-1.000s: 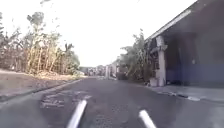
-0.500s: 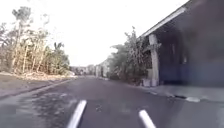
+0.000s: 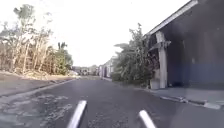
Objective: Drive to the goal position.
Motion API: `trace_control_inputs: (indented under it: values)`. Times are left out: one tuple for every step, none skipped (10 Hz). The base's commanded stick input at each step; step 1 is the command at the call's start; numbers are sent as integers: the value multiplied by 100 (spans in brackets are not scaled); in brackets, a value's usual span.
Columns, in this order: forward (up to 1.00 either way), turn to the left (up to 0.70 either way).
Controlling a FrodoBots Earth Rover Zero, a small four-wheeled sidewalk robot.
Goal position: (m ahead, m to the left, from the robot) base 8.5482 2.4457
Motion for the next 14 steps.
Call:
trace_control_inputs:
  values:
    - [85,0]
    - [85,0]
    - [85,0]
    - [85,0]
    - [85,0]
    - [85,0]
    - [85,0]
    - [85,0]
    - [85,0]
    - [85,0]
    - [85,0]
    - [85,0]
    - [85,0]
    - [85,0]
